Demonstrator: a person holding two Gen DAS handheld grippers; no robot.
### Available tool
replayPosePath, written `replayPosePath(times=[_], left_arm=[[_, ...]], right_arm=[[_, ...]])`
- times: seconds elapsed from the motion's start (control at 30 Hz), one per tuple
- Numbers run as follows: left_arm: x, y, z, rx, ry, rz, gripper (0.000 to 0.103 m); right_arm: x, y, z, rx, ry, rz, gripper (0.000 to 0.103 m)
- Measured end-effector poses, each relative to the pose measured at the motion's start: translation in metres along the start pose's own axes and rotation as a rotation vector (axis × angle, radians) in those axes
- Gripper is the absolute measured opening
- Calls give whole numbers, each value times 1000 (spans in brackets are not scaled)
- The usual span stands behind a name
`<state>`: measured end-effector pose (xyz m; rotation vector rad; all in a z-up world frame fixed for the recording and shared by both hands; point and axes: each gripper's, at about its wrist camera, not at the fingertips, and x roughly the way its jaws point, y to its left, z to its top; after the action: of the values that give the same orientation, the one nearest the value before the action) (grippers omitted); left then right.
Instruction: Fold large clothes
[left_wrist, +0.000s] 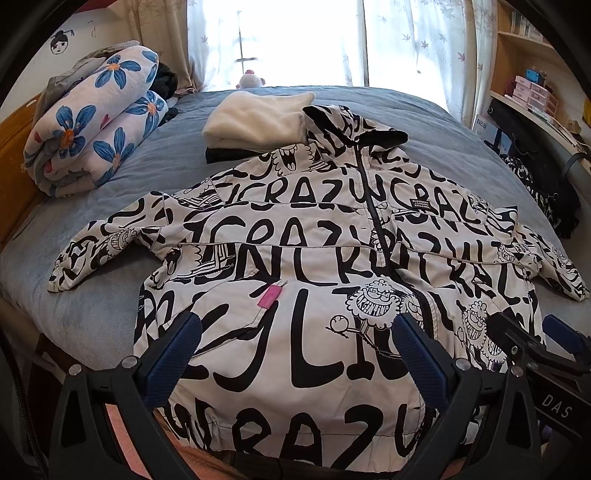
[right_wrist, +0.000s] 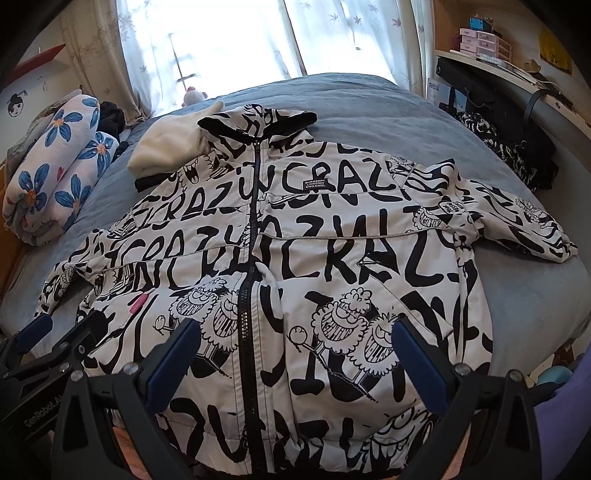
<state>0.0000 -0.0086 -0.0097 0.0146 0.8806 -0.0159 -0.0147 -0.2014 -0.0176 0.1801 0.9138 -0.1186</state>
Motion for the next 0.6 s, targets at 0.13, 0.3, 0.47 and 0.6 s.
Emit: replayPosePath(times=[0.13,0.3,0.47,0.6], left_arm=[[1,1,0,0,-1,0,102],[0,0,0,0,1,0,102],[1,0,0,2,1,0,102],[1,-1,-1,2,0,1,102]], right_arm=[[1,0,-1,0,0,1,103],[1,0,-1,0,2,1,103],[3,-1,-3,-1,3,1,103],[3,0,-2,0,6,0,103]])
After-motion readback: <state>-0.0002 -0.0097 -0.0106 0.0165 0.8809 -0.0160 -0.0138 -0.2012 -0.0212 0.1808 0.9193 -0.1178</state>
